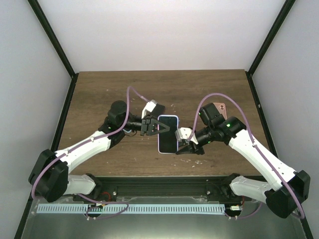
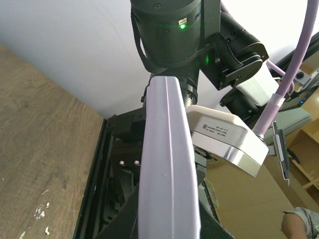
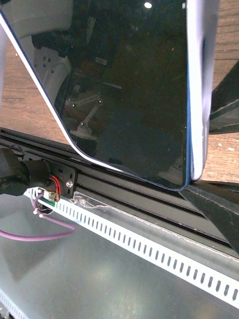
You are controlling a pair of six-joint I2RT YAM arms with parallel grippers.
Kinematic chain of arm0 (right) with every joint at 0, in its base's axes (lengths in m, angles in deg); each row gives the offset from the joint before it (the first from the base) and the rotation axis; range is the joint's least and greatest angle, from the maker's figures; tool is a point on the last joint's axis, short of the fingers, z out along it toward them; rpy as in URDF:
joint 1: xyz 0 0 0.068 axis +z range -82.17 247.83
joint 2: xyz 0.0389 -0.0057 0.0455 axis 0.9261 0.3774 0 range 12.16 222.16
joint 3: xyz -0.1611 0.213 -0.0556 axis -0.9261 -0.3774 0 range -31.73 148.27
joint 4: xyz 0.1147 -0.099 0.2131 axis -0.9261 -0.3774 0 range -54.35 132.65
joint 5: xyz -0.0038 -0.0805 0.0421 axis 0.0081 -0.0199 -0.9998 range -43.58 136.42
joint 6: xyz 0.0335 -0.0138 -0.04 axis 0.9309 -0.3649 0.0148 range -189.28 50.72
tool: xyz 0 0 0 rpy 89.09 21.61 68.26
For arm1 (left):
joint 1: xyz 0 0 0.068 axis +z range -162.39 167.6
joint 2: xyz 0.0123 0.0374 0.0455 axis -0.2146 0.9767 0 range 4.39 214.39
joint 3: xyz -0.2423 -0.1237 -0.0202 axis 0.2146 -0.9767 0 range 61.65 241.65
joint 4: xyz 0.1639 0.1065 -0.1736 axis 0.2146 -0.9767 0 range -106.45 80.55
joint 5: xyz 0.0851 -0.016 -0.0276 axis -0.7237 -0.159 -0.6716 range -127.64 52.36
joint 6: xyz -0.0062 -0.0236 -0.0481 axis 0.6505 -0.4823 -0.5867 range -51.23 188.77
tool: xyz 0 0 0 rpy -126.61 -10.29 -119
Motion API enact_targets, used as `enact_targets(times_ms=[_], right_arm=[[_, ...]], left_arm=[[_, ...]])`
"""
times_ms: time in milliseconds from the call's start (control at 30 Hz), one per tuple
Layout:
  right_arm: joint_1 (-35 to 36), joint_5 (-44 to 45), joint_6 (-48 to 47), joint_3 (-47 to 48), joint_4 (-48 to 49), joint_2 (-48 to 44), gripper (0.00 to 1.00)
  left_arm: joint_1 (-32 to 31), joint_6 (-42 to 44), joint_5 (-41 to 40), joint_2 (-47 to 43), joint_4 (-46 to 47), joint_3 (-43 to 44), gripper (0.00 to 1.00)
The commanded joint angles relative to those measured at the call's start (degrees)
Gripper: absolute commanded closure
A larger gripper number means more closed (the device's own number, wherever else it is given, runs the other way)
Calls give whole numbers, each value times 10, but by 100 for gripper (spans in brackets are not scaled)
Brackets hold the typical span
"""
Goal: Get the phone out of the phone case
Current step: Remove the phone case from the phone.
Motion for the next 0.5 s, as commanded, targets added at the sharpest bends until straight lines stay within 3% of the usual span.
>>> enact_targets(times_ms=[0,300,467], right_arm=[[-20,-6,-15,20,164,22,73],[-21,29,-53,24,160,39,72],[-45,-5,-28,25,180,53,72]], left_arm=[[-29,-41,64,-14,9,3,100],[-28,-31,92,-28,-33,23,100],[-29,-15,91,-43,-61,23,100]])
